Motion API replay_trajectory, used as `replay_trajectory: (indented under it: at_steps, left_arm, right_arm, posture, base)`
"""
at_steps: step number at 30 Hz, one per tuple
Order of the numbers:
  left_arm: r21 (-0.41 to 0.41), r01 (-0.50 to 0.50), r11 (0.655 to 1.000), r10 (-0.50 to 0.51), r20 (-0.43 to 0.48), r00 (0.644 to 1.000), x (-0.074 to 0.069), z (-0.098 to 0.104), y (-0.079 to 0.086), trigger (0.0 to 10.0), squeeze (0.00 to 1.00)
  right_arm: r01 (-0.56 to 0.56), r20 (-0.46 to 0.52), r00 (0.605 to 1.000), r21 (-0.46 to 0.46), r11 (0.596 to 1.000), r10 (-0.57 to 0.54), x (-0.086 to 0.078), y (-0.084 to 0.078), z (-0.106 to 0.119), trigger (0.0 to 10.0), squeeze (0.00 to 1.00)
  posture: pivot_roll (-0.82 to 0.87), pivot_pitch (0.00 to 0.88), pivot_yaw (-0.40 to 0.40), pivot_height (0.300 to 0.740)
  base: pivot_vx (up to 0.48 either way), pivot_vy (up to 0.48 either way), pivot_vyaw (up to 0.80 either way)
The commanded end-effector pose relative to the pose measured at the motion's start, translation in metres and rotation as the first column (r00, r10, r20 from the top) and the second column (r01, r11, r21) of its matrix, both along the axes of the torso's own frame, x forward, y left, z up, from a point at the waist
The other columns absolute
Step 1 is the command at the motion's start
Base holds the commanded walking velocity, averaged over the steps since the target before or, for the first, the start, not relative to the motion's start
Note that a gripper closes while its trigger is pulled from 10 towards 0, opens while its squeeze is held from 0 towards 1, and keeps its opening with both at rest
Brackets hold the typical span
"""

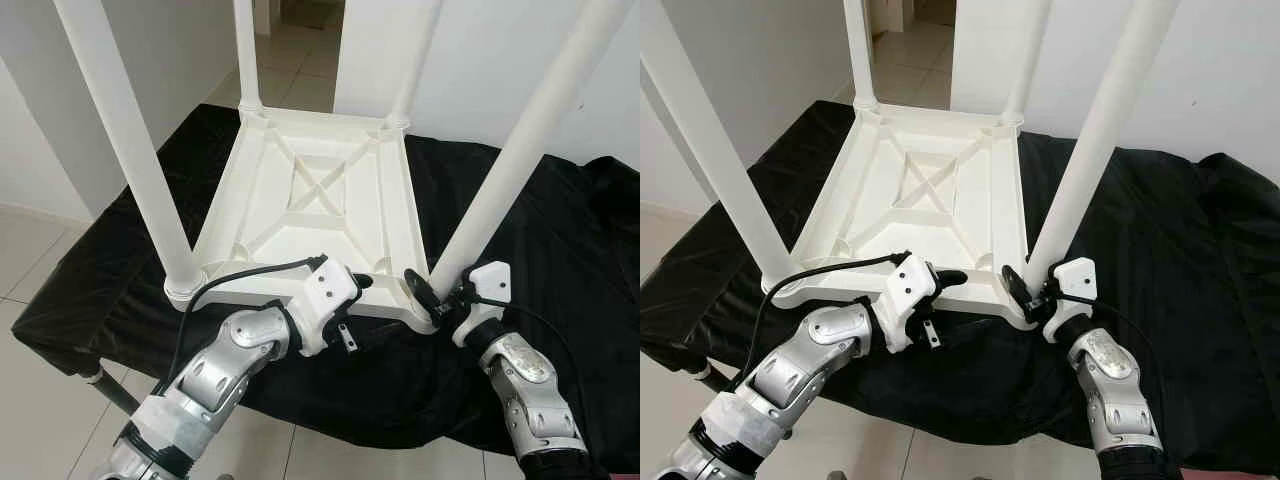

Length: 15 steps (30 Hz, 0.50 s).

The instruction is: Building children table

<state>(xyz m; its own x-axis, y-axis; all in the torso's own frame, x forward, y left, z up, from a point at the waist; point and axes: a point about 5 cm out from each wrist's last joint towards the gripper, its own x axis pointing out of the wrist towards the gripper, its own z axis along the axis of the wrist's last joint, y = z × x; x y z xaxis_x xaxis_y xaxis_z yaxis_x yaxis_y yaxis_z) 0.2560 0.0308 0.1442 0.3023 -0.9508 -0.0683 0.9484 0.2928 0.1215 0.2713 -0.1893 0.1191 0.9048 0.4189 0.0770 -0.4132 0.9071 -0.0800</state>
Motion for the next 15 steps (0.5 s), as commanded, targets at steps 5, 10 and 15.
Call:
replay_trajectory:
  at_steps: [5,10,15]
  left_arm:
    - [0.016,0.043,0.999,-0.043,-0.002,0.999,0.001,0.001,0.000,10.0,0.00]
    - [0.016,0.038,0.999,-0.038,-0.002,0.999,0.001,0.002,0.000,10.0,0.00]
    - [0.015,0.040,0.999,-0.040,-0.005,0.999,0.001,0.002,0.000,10.0,0.00]
  right_arm:
    - [0.055,-0.031,0.998,0.047,0.997,-0.054,-0.004,0.008,-0.005,10.0,0.00]
    - [0.145,-0.040,0.989,0.080,0.986,-0.142,-0.005,0.021,-0.007,10.0,0.00]
    - [0.398,-0.083,0.917,0.108,0.911,-0.390,-0.003,0.032,-0.009,10.0,0.00]
  posture:
    - [-0.10,0.000,-0.040,0.740]
    - [-0.10,0.000,-0.037,0.740]
    - [-0.11,0.000,-0.024,0.740]
  base:
    - [0.000,0.000,0.00]
    - [0.000,0.000,0.00]
    - [0.000,0.000,0.00]
